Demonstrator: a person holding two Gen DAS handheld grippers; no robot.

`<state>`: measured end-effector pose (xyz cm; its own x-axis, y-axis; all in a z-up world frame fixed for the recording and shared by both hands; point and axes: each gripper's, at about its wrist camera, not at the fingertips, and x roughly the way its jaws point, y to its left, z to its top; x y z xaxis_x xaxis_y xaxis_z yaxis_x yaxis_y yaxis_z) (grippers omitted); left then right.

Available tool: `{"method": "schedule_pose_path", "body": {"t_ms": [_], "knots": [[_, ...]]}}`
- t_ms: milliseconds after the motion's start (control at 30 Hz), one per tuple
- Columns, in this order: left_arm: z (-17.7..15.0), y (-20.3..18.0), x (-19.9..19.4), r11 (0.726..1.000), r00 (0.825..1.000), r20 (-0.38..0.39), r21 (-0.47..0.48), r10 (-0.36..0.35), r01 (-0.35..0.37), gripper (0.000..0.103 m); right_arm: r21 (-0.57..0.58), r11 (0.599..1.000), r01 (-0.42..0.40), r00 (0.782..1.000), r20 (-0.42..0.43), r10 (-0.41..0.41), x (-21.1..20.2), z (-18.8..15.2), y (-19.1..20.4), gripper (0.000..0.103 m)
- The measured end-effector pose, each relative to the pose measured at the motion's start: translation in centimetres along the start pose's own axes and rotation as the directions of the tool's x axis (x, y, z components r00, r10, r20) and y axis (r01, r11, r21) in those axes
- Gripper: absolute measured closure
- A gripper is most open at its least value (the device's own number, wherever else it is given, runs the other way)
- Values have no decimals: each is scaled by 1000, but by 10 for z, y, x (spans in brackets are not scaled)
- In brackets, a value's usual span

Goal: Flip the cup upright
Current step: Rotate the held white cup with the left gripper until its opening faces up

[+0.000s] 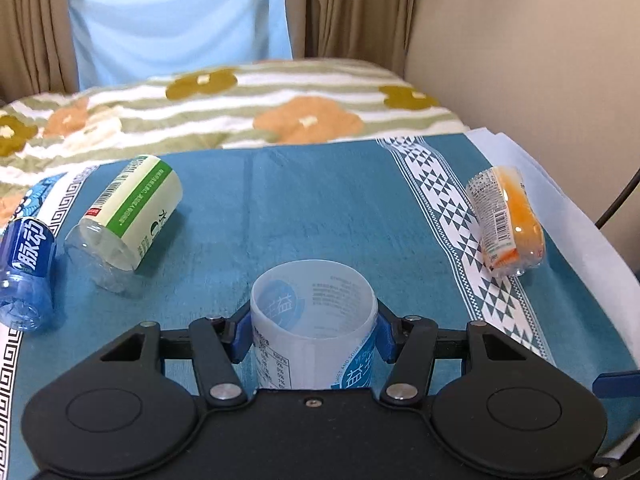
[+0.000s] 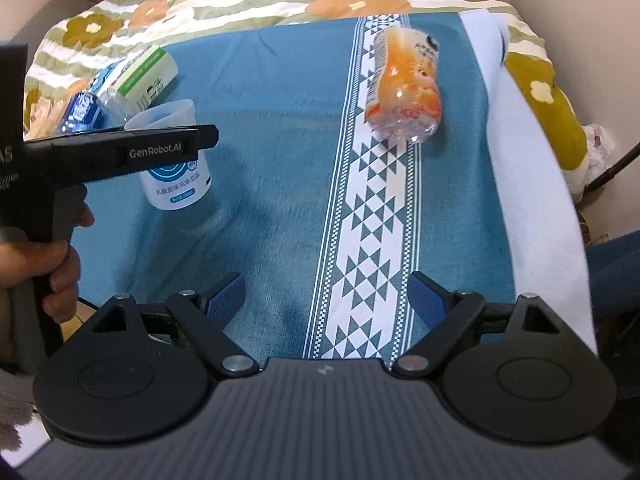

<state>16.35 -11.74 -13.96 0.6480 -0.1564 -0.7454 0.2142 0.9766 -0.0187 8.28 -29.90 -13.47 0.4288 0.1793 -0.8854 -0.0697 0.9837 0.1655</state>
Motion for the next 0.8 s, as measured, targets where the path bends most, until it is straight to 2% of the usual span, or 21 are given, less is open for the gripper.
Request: {"method": "schedule_pose_path", "body": {"t_ms": [167, 700, 800], "knots": [[-14, -7, -7, 999, 998, 64, 34, 14, -16, 41, -19, 1000, 4, 1000, -14, -4, 9, -5, 3, 0], [-24, -11, -7, 996, 998, 50, 82, 27, -31, 37, -26, 1000, 9, 999, -32, -10, 13, -11, 6, 0], [-23, -11, -7, 996, 998, 45, 77, 33, -36, 25, -25, 1000, 12, 999, -32, -13, 12, -12, 6, 0]]}}
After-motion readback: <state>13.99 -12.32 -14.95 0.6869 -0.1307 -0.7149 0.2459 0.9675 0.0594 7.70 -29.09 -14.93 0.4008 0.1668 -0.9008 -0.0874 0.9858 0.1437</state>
